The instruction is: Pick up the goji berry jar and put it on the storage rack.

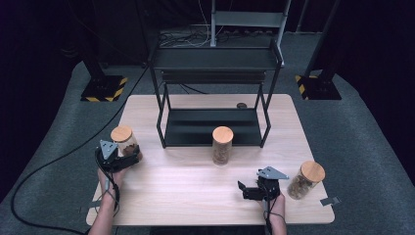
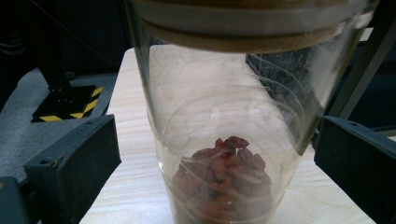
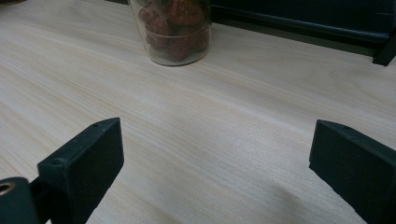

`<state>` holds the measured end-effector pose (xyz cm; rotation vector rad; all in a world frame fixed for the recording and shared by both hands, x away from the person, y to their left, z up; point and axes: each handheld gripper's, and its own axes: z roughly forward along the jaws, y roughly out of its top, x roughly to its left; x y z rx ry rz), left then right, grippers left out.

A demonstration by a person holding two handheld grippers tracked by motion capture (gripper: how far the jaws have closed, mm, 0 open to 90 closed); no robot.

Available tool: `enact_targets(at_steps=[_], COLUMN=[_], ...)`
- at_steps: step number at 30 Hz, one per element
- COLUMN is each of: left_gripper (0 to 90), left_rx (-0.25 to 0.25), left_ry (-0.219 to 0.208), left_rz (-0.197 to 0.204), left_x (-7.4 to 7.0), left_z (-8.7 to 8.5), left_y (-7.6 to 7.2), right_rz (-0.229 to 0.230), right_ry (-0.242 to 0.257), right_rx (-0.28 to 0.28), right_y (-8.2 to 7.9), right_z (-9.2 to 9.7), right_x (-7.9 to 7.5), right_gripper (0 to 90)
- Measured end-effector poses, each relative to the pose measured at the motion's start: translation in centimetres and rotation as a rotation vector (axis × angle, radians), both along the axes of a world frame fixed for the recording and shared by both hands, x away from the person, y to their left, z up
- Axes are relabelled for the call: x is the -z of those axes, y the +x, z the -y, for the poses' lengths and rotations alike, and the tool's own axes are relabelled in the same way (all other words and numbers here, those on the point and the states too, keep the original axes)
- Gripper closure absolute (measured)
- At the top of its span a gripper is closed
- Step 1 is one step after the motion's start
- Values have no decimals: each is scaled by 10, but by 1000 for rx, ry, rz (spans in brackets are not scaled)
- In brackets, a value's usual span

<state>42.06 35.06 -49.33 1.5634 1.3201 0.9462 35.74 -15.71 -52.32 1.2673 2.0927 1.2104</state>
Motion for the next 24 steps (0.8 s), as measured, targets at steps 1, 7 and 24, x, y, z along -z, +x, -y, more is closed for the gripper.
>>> enact_targets(at_steps=[1, 7, 24], left_gripper=[0, 0, 0], left_rx=[1, 5, 1], left_ry=[1, 2, 15], left_rz=[3, 5, 12], left_x=[0, 1, 1], left_z=[0, 2, 5], left_y=[0, 3, 10], right_rz=[1, 2, 3], right_ry=[0, -2, -1], right_rx=[1, 1, 5], right_y=[0, 0, 0], right_z=[0, 0, 0], right_x=[0, 0, 0], right_gripper=[23, 23, 24])
